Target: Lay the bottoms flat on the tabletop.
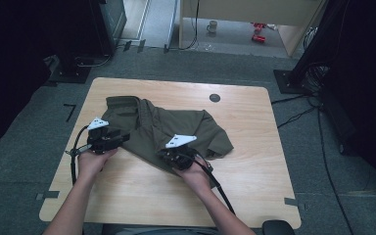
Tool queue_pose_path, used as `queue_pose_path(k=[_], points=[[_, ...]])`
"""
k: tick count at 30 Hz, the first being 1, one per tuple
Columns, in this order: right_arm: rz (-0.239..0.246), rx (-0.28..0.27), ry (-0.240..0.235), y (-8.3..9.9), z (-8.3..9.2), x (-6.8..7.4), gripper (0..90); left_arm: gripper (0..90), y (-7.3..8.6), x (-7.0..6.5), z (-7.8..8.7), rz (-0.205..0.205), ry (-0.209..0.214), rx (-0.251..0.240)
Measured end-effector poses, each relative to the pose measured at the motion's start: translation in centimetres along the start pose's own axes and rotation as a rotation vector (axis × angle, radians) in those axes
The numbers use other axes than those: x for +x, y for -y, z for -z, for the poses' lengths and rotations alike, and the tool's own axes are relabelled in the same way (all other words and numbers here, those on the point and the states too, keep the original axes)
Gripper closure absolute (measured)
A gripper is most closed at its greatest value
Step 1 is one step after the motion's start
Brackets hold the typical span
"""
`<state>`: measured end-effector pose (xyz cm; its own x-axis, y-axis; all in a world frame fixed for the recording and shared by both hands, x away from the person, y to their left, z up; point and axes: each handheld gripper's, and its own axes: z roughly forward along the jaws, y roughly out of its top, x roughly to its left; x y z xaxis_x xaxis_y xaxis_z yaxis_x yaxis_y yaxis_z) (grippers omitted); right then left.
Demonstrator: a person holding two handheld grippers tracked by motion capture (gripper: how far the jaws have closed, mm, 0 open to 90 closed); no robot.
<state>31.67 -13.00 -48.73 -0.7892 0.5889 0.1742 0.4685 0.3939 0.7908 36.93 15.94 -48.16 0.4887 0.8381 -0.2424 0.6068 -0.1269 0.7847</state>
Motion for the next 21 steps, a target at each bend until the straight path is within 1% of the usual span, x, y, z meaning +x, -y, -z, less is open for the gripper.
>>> queue_pose_path(k=[4, 7, 10, 11, 12, 15, 18, 19, 21], points=[[0.022, 0.006, -0.053, 0.3, -0.6, 2.2, 89.2, 47.6, -0.1, 0.0, 0.1, -0.001, -0.002, -0.008], [0.055, 0.021, -0.095, 0.6, -1.2, 4.0, 89.1, 47.6, -0.1, -0.1, 0.1, -0.009, -0.006, -0.010], [0.096, 0.034, -0.118, 0.7, -1.7, 5.7, 89.2, 47.6, -0.2, -0.2, 0.2, -0.019, -0.012, -0.012], [0.096, 0.034, -0.118, 0.7, -1.7, 5.7, 89.2, 47.5, -0.2, -0.2, 0.2, -0.019, -0.012, -0.012], [0.111, 0.034, -0.132, 0.8, -2.0, 6.6, 89.1, 47.5, -0.2, -0.2, 0.3, -0.021, -0.013, -0.014], [0.110, 0.033, -0.155, 0.8, -2.5, 7.4, 89.1, 47.5, -0.2, -0.2, 0.3, -0.020, -0.012, -0.014], [0.096, 0.033, -0.171, 0.9, -3.0, 8.1, 89.2, 47.5, -0.2, -0.2, 0.3, -0.022, -0.015, -0.014], [0.096, 0.033, -0.171, 0.9, -3.0, 8.1, 89.2, 47.6, -0.2, -0.2, 0.3, -0.022, -0.015, -0.014], [0.088, 0.036, -0.193, 0.8, -3.5, 8.7, 89.2, 47.5, -0.3, 0.0, 0.4, -0.017, -0.015, -0.017]])
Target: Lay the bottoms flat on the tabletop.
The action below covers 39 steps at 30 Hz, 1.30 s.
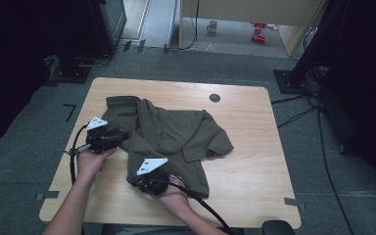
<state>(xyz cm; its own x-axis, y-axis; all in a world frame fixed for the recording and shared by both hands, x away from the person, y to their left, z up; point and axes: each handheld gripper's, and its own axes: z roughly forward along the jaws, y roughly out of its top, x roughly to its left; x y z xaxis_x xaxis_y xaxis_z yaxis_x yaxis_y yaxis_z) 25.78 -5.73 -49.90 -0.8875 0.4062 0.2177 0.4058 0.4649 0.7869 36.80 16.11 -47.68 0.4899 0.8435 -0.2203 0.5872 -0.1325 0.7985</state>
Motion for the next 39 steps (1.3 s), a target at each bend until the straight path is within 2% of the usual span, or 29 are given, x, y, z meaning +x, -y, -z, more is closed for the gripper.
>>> queue_pose_path(k=[2, 4, 5, 7, 11, 13, 16, 18, 21, 24, 27, 29, 30, 32, 33, 34, 35, 36, 37, 39], points=[[-0.006, -0.004, -0.016, -0.1, -0.2, 0.2, 89.1, 47.5, 0.0, 0.1, 0.0, 0.003, 0.000, -0.001], [-0.021, -0.014, -0.055, -0.3, -0.6, 0.7, 89.2, 47.4, 0.0, 0.2, 0.0, 0.004, 0.002, -0.001], [-0.021, -0.014, -0.055, -0.3, -0.6, 0.7, 89.2, 47.4, 0.0, 0.2, 0.1, 0.002, -0.001, -0.001], [0.002, -0.005, -0.074, -0.7, -1.0, 1.6, 89.1, 47.3, 0.0, 0.3, 0.1, 0.007, -0.001, -0.006], [0.024, 0.008, -0.096, -0.9, -1.3, 2.6, 89.0, 47.3, 0.1, 0.3, 0.1, -0.003, -0.006, 0.004], [0.039, 0.011, -0.088, -1.0, -1.1, 2.8, 88.9, 47.3, 0.1, 0.3, 0.0, -0.009, -0.010, 0.009], [0.033, 0.004, -0.085, -1.2, -0.7, 2.7, 87.5, 47.3, 0.2, 0.3, -0.1, -0.009, -0.009, 0.010], [0.020, -0.021, -0.092, -1.5, 0.0, 2.7, 81.3, 47.3, 0.2, 0.3, -0.1, -0.009, -0.008, 0.012], [0.035, -0.049, -0.080, -2.1, 1.0, 3.0, 76.8, 47.3, 0.2, 0.3, -0.2, -0.011, -0.011, 0.016], [0.031, -0.066, -0.069, -2.4, 1.9, 2.8, 74.4, 47.3, 0.2, 0.3, -0.3, -0.009, -0.009, 0.017], [0.037, -0.073, -0.017, -2.5, 2.7, 1.8, 73.0, 47.4, 0.2, 0.2, -0.3, -0.013, -0.010, 0.017], [0.034, -0.076, -0.001, -2.5, 2.9, 1.3, 72.5, 47.4, 0.2, 0.2, -0.3, -0.012, -0.008, 0.016], [0.022, -0.084, 0.034, -2.5, 3.3, 0.1, 71.4, 47.5, 0.2, 0.1, -0.3, -0.012, -0.004, 0.016], [0.028, -0.086, 0.068, -2.4, 3.5, -1.0, 70.9, 47.5, 0.2, -0.1, -0.5, -0.018, -0.001, 0.018], [0.028, -0.086, 0.068, -2.4, 3.5, -1.0, 70.9, 47.5, 0.2, -0.1, -0.5, -0.018, -0.001, 0.018], [0.011, -0.093, 0.081, -2.3, 3.7, -2.4, 70.7, 47.5, 0.2, -0.2, -0.6, -0.019, 0.002, 0.014], [0.011, -0.093, 0.081, -2.3, 3.7, -2.4, 70.7, 47.5, 0.2, -0.2, -0.6, -0.019, 0.002, 0.014], [-0.003, -0.097, 0.088, -2.3, 3.8, -3.1, 70.7, 47.5, 0.1, -0.3, -0.7, -0.013, 0.007, 0.009], [-0.010, -0.098, 0.117, -2.2, 4.1, -4.5, 70.5, 48.0, 0.1, -0.5, -0.9, -0.015, 0.014, 0.008], [-0.003, -0.094, 0.145, -2.1, 4.3, -5.4, 69.6, 48.6, 0.0, -0.9, -1.1, -0.029, 0.015, 0.015]])
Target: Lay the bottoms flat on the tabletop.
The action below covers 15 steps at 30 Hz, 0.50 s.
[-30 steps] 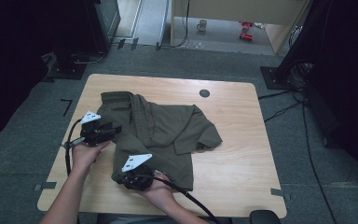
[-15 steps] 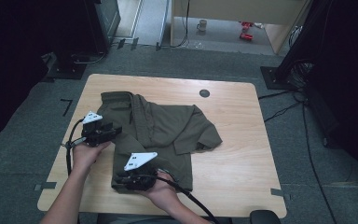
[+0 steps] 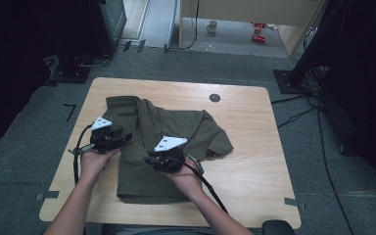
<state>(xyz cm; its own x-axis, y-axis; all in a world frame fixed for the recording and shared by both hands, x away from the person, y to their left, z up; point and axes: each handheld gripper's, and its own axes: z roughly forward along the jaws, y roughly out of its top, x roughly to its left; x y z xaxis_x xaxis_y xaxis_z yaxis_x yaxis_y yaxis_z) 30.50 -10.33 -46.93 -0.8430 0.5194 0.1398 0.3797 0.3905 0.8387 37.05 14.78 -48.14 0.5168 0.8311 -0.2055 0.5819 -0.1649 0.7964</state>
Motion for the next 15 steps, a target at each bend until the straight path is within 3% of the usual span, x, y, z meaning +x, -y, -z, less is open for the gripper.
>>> queue_pose_path(k=[2, 8, 10, 12, 15], points=[[0.015, 0.009, 0.034, 0.1, 0.0, -1.0, 68.9, 49.0, 0.0, -0.4, -0.3, -0.007, 0.006, 0.012], [-0.006, 0.043, 0.088, 0.6, -0.2, -3.8, 64.1, 49.8, 0.0, -1.4, -1.0, -0.030, 0.019, 0.034], [-0.015, 0.044, 0.093, 0.6, -0.1, -4.0, 63.3, 49.8, 0.0, -1.6, -1.0, -0.037, 0.019, 0.035], [-0.030, 0.042, 0.108, 0.6, 0.1, -5.1, 60.2, 50.3, -0.3, -2.0, -0.6, -0.043, 0.026, -0.003], [-0.037, 0.049, 0.107, 0.8, 0.1, -5.5, 56.8, 50.2, -0.6, -2.3, -0.4, -0.047, 0.031, -0.023]])
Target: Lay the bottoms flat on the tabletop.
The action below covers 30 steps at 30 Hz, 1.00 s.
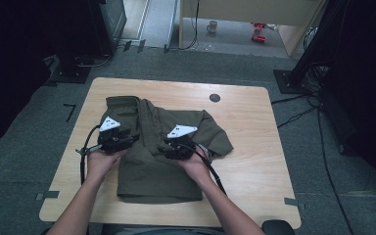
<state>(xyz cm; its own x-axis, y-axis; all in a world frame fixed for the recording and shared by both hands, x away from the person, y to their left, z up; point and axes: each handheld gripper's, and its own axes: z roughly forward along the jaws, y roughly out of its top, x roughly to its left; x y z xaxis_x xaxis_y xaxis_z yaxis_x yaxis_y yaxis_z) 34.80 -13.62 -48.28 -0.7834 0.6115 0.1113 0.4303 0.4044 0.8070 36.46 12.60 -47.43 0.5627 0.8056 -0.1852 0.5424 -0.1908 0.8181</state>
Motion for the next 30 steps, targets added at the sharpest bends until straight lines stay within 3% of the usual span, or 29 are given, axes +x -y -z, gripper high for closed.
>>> queue_pose_path(k=[2, 4, 7, 11, 15, 16, 17, 22, 24, 30], points=[[0.010, 0.022, 0.009, 0.3, -0.3, -0.3, 54.4, 50.1, -0.1, -0.2, -0.2, 0.004, 0.002, 0.018], [0.004, 0.048, 0.010, 0.9, -0.8, -0.4, 52.5, 50.1, 0.4, -0.4, -1.0, -0.012, 0.006, 0.070], [0.006, 0.061, 0.028, 1.6, -1.3, -0.5, 52.3, 50.5, 1.0, -0.5, -1.4, -0.039, -0.006, 0.098], [0.009, 0.088, 0.033, 2.2, -1.9, -0.8, 52.3, 50.6, 1.6, -0.4, -1.5, -0.038, -0.011, 0.141], [0.041, 0.076, 0.057, 3.0, -2.1, -0.7, 59.6, 50.6, 2.7, 0.0, -1.4, -0.047, -0.021, 0.175], [0.041, 0.076, 0.057, 3.0, -2.1, -0.7, 59.6, 50.6, 2.7, 0.0, -1.4, -0.047, -0.021, 0.175], [0.046, 0.067, 0.079, 3.2, -1.9, -0.7, 66.5, 50.6, 2.9, 0.1, -1.4, -0.039, -0.021, 0.182], [0.026, 0.063, 0.103, 3.4, -1.6, -0.9, 80.8, 50.6, 3.4, 0.4, -1.2, -0.026, -0.014, 0.162], [-0.013, 0.060, 0.108, 3.7, -1.2, -1.1, 86.4, 50.7, 3.8, 0.2, -0.9, -0.031, -0.012, 0.152], [-0.030, 0.060, 0.114, 4.5, -0.2, -0.2, 87.7, 53.7, 4.5, 0.0, 0.3, -0.036, 0.010, 0.165]])
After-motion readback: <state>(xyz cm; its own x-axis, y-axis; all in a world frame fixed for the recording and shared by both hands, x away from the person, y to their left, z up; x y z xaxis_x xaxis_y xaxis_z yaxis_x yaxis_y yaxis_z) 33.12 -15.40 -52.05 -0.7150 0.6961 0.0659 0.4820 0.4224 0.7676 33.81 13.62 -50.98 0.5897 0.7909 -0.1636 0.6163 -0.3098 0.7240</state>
